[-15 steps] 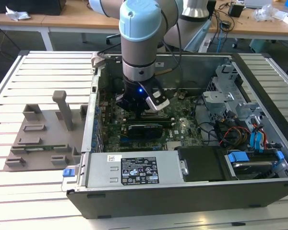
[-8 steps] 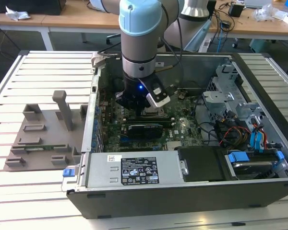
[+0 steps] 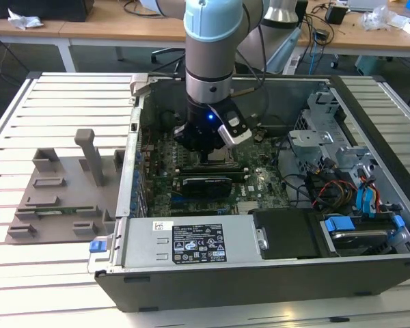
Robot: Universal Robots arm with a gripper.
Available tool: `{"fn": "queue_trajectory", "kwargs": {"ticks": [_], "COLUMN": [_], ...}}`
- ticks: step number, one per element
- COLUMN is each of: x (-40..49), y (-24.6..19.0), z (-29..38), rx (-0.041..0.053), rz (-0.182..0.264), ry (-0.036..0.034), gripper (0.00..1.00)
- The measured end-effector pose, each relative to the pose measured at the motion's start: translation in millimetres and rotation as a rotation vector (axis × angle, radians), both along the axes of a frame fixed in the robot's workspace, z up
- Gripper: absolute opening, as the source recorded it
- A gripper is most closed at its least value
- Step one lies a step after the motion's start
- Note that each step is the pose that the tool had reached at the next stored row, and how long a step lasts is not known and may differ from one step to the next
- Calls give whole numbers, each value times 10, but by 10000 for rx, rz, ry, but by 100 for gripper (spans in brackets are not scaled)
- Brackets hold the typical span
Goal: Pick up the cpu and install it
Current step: 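Install the second cpu locking lever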
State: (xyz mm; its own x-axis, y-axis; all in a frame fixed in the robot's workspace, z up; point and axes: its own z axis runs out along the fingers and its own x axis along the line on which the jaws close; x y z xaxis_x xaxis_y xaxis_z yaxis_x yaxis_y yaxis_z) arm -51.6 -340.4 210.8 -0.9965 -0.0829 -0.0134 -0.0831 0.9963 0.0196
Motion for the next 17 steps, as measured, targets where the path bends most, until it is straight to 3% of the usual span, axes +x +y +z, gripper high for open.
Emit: {"fn": "queue_trajectory", "kwargs": {"ticks": [5, 7, 12, 17], "x": [199, 274, 281, 281], "y": [127, 160, 194, 198], "z": [-1, 5, 235, 321], "rx": [-100, -229, -720, -886], "rz": [0, -1, -6, -8], "ry": [157, 195, 195, 195], "gripper": [11, 11, 11, 11]}}
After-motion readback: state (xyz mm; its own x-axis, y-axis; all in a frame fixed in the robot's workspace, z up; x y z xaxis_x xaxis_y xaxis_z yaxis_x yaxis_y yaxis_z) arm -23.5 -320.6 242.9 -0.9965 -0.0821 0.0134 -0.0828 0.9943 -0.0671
